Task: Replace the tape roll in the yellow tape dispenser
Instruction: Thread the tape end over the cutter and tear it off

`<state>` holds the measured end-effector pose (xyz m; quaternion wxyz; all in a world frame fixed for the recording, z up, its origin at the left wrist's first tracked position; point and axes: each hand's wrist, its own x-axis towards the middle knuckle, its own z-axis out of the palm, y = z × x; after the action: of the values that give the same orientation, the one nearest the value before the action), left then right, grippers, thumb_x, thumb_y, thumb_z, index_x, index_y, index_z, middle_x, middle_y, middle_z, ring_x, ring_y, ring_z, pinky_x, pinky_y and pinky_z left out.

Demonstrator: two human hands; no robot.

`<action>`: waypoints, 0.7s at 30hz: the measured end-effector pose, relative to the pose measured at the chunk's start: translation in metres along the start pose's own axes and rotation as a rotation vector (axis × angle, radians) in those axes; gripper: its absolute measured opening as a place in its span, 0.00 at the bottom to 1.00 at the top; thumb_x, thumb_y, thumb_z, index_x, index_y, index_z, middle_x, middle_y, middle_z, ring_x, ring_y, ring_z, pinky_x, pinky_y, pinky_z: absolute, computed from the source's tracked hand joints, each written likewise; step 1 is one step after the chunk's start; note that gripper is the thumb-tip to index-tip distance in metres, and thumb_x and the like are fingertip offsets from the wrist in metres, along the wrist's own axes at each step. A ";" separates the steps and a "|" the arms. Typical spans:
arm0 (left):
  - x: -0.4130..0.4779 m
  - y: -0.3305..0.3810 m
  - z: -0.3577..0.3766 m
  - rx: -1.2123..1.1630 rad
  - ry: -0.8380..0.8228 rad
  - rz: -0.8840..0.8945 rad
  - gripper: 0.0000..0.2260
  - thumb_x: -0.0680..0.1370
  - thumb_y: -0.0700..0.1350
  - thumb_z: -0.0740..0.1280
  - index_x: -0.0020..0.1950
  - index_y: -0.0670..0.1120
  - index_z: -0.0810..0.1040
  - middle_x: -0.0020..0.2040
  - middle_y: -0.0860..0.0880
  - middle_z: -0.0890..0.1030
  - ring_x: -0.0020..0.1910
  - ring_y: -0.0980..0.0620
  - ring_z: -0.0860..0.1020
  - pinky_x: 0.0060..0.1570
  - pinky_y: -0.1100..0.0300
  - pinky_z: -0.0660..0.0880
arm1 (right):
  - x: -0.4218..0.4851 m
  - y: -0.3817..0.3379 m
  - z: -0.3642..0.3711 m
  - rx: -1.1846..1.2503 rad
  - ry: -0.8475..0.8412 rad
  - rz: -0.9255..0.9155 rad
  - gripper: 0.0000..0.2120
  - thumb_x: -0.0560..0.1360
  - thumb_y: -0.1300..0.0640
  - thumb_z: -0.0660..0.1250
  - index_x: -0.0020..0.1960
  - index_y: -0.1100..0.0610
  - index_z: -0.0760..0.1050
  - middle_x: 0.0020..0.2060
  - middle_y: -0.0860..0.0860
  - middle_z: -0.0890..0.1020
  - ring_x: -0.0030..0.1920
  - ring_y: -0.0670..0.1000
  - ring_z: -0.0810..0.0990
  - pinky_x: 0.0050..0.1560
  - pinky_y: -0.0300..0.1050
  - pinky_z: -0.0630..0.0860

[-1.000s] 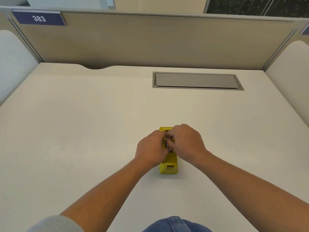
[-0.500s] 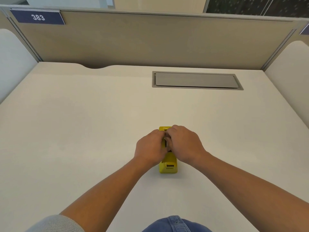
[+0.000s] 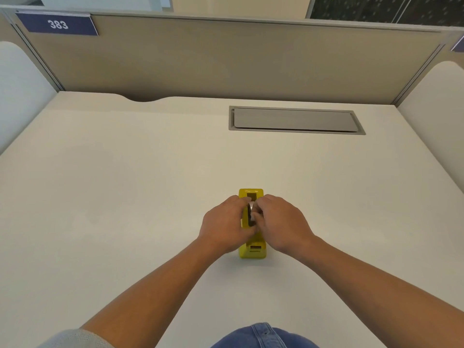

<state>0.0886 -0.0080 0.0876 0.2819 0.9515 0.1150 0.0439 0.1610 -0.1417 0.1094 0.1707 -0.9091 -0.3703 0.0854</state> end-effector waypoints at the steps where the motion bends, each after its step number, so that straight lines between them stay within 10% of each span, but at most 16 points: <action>1: -0.004 0.000 0.000 -0.007 -0.002 -0.003 0.23 0.64 0.65 0.63 0.56 0.58 0.72 0.37 0.61 0.69 0.34 0.57 0.71 0.28 0.64 0.62 | -0.002 0.001 0.001 0.007 0.007 0.000 0.06 0.79 0.52 0.60 0.43 0.48 0.70 0.39 0.44 0.73 0.40 0.48 0.71 0.36 0.44 0.67; 7: -0.022 -0.007 0.010 0.121 -0.109 -0.036 0.52 0.55 0.75 0.67 0.73 0.56 0.54 0.55 0.57 0.75 0.51 0.55 0.76 0.41 0.56 0.76 | -0.011 0.002 0.005 0.033 0.020 0.019 0.05 0.78 0.52 0.62 0.45 0.49 0.75 0.42 0.45 0.77 0.42 0.48 0.74 0.38 0.45 0.72; 21: -0.022 -0.002 0.013 0.133 -0.047 -0.046 0.51 0.60 0.72 0.67 0.75 0.51 0.54 0.58 0.54 0.77 0.53 0.53 0.78 0.41 0.57 0.74 | -0.027 -0.004 0.007 0.039 0.029 -0.005 0.06 0.78 0.52 0.62 0.42 0.47 0.70 0.39 0.43 0.74 0.40 0.47 0.72 0.33 0.39 0.64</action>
<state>0.0684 -0.0187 0.0752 0.2217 0.9660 0.1330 0.0075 0.1371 -0.1562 0.1055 0.1939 -0.9057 -0.3686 0.0789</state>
